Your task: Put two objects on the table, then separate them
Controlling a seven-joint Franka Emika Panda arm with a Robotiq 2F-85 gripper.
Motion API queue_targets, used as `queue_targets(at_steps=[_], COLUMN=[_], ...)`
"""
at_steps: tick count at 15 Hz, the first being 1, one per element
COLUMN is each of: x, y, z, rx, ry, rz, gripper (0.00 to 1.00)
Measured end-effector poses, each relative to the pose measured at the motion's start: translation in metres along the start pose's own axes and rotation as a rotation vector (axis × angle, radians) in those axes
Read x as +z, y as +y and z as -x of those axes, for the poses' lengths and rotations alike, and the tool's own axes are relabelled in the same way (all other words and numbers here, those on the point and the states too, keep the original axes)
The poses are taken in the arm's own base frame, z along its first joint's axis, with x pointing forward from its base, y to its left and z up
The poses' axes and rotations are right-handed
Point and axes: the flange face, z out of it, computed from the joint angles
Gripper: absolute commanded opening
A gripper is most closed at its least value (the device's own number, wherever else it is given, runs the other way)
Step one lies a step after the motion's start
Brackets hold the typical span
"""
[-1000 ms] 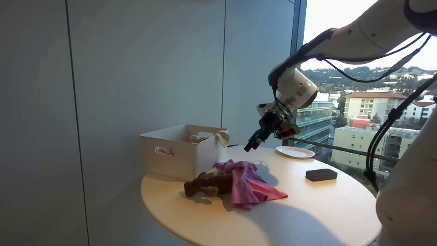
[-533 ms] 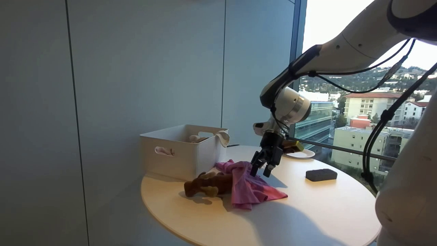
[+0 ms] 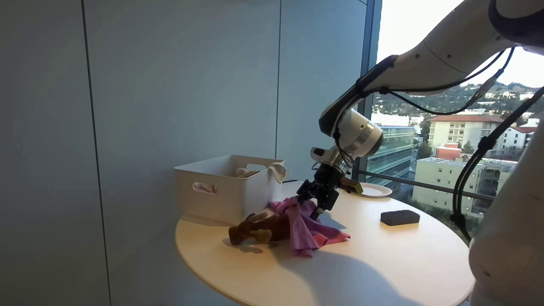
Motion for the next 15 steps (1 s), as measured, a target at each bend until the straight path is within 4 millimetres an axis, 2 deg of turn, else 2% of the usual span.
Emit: queue_targets(at_steps=[6, 10, 11, 12, 15], x=[-0.019, -0.013, -0.008, -0.003, 0.010], y=[0.011, 0.012, 0.011, 0.010, 0.008], z=[-0.018, -0.016, -0.013, -0.010, -0.003], rx=[-0.201, -0.342, -0.369, -0.390, -0.442], ry=[0.014, -0.009, -0.019, -0.028, -0.045], rz=[0.183, 0.266, 0.274, 0.277, 0.275], gripper=[1.00, 1.00, 0.75, 0.74, 0.54])
